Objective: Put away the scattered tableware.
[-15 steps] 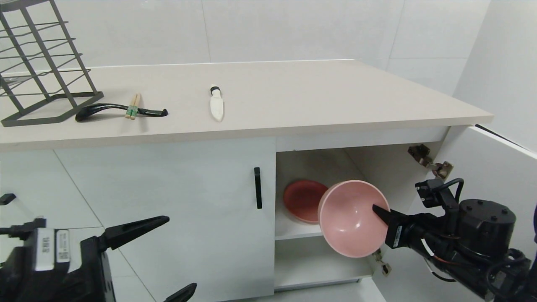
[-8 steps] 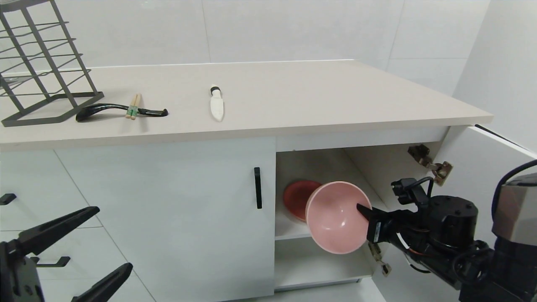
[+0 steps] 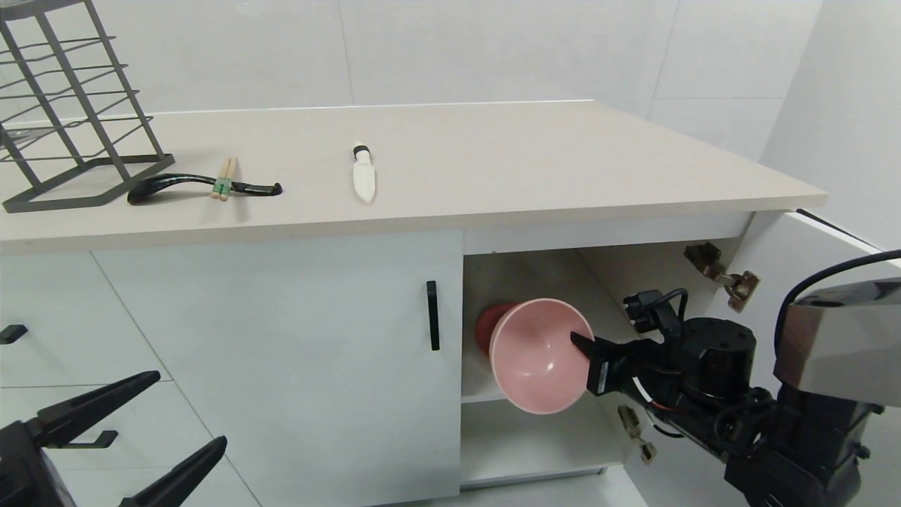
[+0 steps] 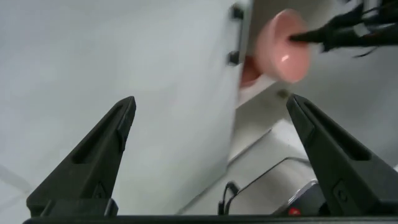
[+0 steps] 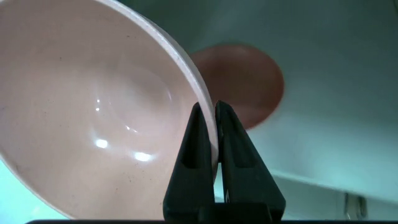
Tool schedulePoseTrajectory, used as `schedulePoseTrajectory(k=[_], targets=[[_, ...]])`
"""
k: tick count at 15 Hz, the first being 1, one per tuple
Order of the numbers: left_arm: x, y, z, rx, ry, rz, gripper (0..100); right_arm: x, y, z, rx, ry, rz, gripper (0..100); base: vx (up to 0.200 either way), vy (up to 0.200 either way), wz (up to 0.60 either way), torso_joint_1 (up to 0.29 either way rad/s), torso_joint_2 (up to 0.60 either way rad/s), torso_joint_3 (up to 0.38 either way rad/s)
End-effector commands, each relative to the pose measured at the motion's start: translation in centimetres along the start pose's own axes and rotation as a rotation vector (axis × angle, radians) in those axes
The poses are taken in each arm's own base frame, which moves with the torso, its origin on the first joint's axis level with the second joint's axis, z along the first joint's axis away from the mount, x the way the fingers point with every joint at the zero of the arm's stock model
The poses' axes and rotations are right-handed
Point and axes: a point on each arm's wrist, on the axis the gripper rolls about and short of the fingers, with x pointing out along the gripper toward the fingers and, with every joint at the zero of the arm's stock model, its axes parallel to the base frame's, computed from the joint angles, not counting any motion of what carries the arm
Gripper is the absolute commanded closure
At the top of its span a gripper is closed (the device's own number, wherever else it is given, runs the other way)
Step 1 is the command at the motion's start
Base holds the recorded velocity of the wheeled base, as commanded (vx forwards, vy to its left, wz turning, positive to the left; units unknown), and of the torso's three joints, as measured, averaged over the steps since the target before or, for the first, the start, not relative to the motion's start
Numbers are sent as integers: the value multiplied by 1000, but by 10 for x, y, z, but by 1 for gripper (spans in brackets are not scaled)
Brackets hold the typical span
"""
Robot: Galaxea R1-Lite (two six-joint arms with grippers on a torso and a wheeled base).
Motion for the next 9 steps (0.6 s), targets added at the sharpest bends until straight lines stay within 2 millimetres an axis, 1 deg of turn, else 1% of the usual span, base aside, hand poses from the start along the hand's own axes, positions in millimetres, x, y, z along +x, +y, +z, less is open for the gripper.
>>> schedulePoseTrajectory(k=[1, 4, 5, 6, 9], targets=[[2, 3, 4, 22, 35, 74, 0, 13, -6, -2, 1, -13, -10, 100, 0, 0, 0, 0, 0, 0], [3, 4, 1, 28, 86, 105, 0, 29, -17, -11, 7, 2, -10, 100, 0, 0, 0, 0, 0, 0], [3, 4, 1, 28, 87, 105, 0, 30, -17, -12, 7, 2, -10, 100, 0, 0, 0, 0, 0, 0], [3, 4, -1, 24, 104, 108, 0, 45, -25, -11, 12, -29, -16, 100, 0, 0, 0, 0, 0, 0], [3, 4, 0, 24, 102, 105, 0, 64, -33, -12, 13, -39, 5, 100, 0, 0, 0, 0, 0, 0]])
